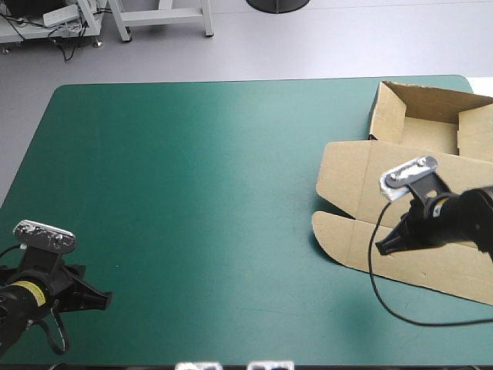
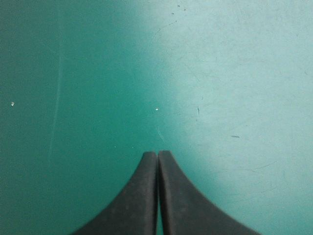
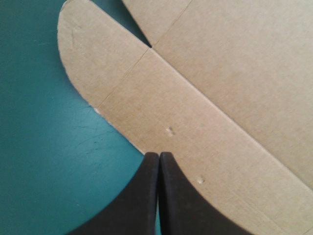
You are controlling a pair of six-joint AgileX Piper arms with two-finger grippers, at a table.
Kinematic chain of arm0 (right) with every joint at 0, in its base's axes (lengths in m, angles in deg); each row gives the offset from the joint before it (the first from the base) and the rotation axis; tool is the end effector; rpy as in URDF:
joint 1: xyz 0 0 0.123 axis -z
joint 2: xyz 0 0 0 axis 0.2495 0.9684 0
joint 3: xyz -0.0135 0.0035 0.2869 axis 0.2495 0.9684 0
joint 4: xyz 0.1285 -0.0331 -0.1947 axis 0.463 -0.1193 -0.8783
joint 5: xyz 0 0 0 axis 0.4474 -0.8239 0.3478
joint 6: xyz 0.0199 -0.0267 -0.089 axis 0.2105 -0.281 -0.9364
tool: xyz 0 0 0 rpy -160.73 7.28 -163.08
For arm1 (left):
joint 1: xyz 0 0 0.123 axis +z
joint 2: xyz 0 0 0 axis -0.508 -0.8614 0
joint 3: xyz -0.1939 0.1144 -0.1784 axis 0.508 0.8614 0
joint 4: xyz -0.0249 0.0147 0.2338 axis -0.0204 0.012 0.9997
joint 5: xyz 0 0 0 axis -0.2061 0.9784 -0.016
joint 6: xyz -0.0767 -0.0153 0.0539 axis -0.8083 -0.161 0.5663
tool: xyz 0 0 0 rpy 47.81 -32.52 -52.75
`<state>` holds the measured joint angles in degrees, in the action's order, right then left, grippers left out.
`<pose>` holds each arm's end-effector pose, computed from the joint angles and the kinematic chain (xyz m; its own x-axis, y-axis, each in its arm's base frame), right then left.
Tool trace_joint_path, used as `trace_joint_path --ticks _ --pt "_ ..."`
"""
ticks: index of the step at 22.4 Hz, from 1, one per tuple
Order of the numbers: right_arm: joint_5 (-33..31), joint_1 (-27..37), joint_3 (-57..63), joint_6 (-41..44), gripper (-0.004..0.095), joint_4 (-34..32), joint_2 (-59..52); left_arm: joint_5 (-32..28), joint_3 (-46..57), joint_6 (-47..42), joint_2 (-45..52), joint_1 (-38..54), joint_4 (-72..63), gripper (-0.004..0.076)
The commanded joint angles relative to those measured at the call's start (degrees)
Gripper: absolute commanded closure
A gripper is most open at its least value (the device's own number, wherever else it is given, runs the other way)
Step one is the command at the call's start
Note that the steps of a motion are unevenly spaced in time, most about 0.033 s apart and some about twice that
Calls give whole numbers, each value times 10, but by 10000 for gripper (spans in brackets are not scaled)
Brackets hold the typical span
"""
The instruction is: Fold the box
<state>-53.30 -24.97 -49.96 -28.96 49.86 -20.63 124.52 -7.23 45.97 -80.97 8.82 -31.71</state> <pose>0.1549 0.0339 0.3635 -0.7857 -0.4014 -0.4707 -0.4179 0.9054 -0.0744 0.0639 -0.0075 0.3367 -0.7362 0.2797 -0.6163 0.2551 0.9581 0.1301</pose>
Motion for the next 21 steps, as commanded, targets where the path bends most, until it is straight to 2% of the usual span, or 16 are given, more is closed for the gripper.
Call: trace_joint_path --ticks 1,10,15,21 --pt "57 -2 50 2 925 22 -76 -11 -12 -5 -5 0 3 731" --pt "109 -2 169 -17 925 19 -226 -48 47 -5 50 0 -10 731" --pt "106 -2 173 -17 926 17 -232 -47 47 -5 51 0 -26 731" --pt "97 -2 173 -17 926 22 -232 -8 47 -6 51 0 -26 732"
